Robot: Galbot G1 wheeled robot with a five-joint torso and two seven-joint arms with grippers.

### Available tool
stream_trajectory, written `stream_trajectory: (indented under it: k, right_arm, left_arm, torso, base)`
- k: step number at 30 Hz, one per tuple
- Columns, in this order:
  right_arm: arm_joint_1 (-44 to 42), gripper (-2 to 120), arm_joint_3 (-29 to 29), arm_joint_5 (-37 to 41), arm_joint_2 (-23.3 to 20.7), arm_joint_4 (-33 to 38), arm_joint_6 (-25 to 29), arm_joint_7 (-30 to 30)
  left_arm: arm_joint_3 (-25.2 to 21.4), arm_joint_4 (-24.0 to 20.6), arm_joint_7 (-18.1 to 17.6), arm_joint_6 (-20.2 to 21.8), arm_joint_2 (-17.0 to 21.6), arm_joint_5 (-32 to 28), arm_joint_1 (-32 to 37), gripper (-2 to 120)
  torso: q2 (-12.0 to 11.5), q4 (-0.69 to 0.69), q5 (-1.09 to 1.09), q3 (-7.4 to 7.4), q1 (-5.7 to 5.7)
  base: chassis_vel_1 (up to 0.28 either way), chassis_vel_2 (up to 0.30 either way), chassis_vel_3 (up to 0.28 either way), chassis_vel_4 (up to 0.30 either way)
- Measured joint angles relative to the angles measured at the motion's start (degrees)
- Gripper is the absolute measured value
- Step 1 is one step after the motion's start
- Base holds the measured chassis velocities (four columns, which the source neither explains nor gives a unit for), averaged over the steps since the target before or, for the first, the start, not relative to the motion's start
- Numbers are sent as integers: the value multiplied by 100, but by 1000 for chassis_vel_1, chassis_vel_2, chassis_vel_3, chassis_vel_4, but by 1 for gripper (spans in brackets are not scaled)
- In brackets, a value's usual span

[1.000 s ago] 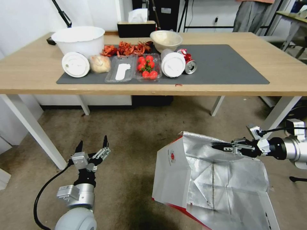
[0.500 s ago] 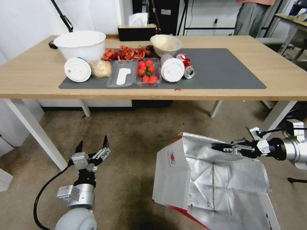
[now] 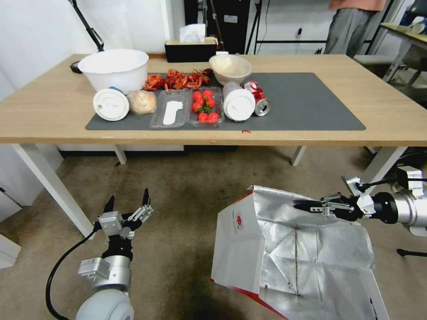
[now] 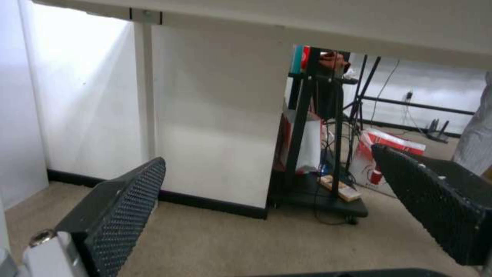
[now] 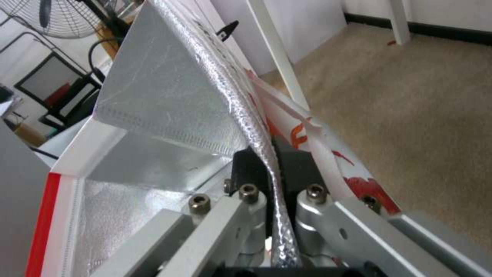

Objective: Pick up the food delivery bag from the floor and place it on the table.

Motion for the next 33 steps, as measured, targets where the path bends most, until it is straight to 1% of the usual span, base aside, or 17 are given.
stream_trajectory:
  k: [3, 5, 7, 8, 15, 22, 25, 29, 31, 33]
  right_arm:
    - [-11, 0, 8, -11, 0, 13, 1, -4]
    - [-13, 0, 9, -13, 1, 15, 1, -4]
    - [-22, 0, 12, -33, 3, 25, 1, -8]
    - [-22, 0, 12, -33, 3, 25, 1, -8]
    - [-28, 0, 18, -39, -1, 42, 1, -14]
    - [-27, 0, 19, -83, 13, 45, 1, -19]
    - [-24, 0, 19, -95, 37, 62, -3, -19]
    - [-24, 0, 17, -100, 39, 58, -4, -18]
    - [-24, 0, 17, -102, 38, 54, -4, -18]
    - [-25, 0, 17, -104, 31, 38, -4, -20]
  left_arm:
    - [2, -12, 2, 1, 1, 2, 2, 100]
    - [2, -13, 2, 1, 2, 2, 3, 100]
    - [0, -23, 2, 1, 6, 4, 5, 100]
    - [0, -23, 2, 1, 6, 4, 5, 100]
    - [-1, -38, 2, 0, 14, 3, 1, 100]
    - [8, -38, 2, 2, 12, -2, -1, 100]
    - [12, -33, 2, 2, 16, -4, -10, 100]
    - [8, -21, -2, 1, 23, -7, -22, 100]
    - [8, -20, -3, 1, 23, -8, -23, 100]
    - [8, -11, -3, 1, 23, -8, -30, 100]
  torso:
    - [94, 0, 1, 63, 31]
    - [108, 0, 1, 72, 37]
    - [186, 0, 2, 118, 68]
    - [186, 0, 2, 118, 68]
    - [368, 1, 1, 238, 133]
    - [498, 1, 0, 315, 184]
    - [605, 0, 0, 379, 227]
    - [691, 0, 0, 429, 264]
    - [708, 1, 0, 440, 271]
    - [790, 0, 0, 492, 297]
  base:
    - [0, 0, 0, 0]
    - [0, 0, 0, 0]
    - [0, 0, 0, 0]
    - [0, 0, 0, 0]
    - [0, 0, 0, 0]
    - [0, 0, 0, 0]
    - [0, 0, 0, 0]
    - [0, 0, 0, 0]
    - [0, 0, 0, 0]
    - [0, 0, 0, 0]
